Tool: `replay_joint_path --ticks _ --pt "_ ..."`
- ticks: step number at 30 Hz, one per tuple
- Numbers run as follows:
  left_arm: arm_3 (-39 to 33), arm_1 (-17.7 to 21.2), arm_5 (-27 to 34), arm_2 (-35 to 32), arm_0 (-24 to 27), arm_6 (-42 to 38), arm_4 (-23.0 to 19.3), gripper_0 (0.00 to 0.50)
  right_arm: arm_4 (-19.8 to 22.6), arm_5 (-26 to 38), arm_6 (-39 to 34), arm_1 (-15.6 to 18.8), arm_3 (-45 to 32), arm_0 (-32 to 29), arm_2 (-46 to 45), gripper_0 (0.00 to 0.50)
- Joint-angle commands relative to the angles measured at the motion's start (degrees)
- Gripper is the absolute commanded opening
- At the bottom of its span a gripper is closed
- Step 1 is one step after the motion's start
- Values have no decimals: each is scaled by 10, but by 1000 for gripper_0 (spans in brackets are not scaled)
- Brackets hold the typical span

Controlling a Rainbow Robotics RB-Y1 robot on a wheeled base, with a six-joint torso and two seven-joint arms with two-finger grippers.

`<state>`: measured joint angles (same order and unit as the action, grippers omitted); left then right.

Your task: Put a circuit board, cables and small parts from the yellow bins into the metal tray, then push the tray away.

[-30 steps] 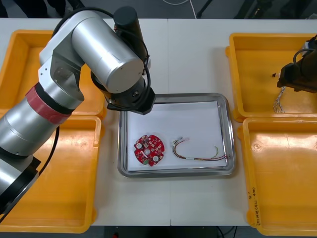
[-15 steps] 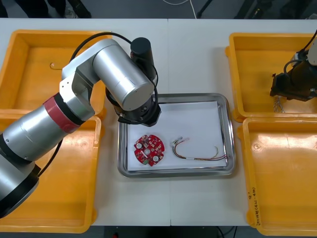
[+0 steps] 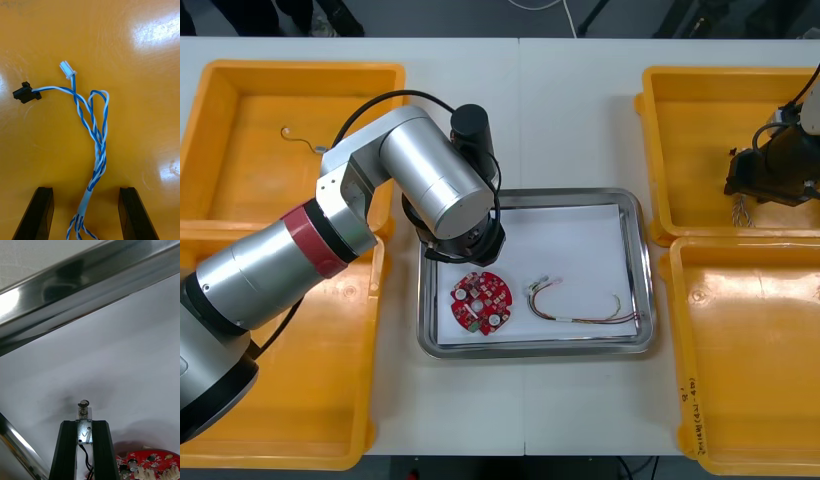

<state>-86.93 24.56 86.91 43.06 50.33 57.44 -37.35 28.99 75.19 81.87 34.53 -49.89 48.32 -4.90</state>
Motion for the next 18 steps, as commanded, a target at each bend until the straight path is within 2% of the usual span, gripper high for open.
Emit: replay_joint_path --ticks 1,2,3,4,5,6,18 --pt "-5 -14 -6 7 29 -55 -11 20 9 -5 -25 -10 1 23 7 500" --pt "-5 -14 -7 7 29 -55 -11 126 9 -4 -25 -10 1 23 7 454" --pt "-6 -14 -6 7 29 -55 -11 264 9 -4 -27 -10 1 23 8 358" --pt "-6 -14 -7 7 29 -53 -11 395 9 -1 -25 -9 1 23 7 239" --pt "-6 -14 -7 7 28 -52 -11 500 9 1 -23 -10 1 23 8 30" --pt "-6 -14 -7 7 29 -51 -11 500 10 1 -24 -10 1 23 8 0" --pt "-12 -14 -7 6 29 -53 -10 500 6 2 -22 -7 -3 25 4 0"
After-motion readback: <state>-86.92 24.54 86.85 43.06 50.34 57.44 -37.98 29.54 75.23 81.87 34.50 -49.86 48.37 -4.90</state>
